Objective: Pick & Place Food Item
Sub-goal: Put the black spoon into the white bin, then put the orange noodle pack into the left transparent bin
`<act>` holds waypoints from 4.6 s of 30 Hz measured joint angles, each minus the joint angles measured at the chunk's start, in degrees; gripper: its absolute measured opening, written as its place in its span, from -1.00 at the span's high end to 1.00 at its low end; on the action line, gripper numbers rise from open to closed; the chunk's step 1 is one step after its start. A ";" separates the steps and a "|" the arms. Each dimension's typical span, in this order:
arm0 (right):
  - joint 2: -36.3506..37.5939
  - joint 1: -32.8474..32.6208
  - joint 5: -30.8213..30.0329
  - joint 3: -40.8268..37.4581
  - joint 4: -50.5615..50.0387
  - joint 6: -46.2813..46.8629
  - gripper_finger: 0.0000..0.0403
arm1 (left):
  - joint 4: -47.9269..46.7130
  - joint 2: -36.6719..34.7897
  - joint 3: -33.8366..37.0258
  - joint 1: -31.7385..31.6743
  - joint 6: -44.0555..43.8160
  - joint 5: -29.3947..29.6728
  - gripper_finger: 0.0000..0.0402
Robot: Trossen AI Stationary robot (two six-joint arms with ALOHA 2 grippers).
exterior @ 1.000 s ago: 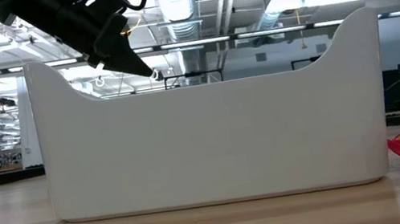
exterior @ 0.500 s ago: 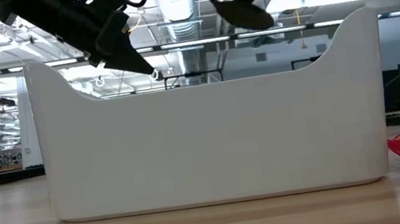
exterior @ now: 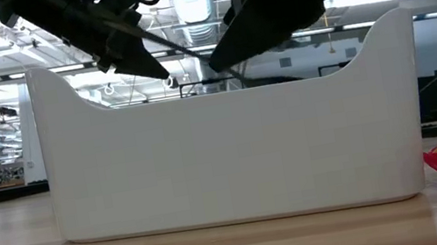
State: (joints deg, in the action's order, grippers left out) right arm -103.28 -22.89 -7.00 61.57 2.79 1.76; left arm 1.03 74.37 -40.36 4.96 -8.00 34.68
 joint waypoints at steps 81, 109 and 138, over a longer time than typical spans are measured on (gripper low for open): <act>-4.96 -0.43 2.74 3.94 -7.06 2.82 0.62 | 2.02 0.00 0.00 0.01 0.16 0.00 0.99; -4.83 -2.33 2.63 19.62 -34.27 8.00 0.62 | 2.02 0.00 0.00 0.44 0.01 0.00 0.99; -4.90 -16.47 -1.05 29.82 -85.57 49.10 0.62 | 2.96 0.00 0.02 0.60 0.65 -0.02 0.99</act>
State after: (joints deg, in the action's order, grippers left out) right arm -108.18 -39.37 -8.05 91.39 -82.79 50.85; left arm 3.99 74.37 -40.34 5.56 -7.35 34.65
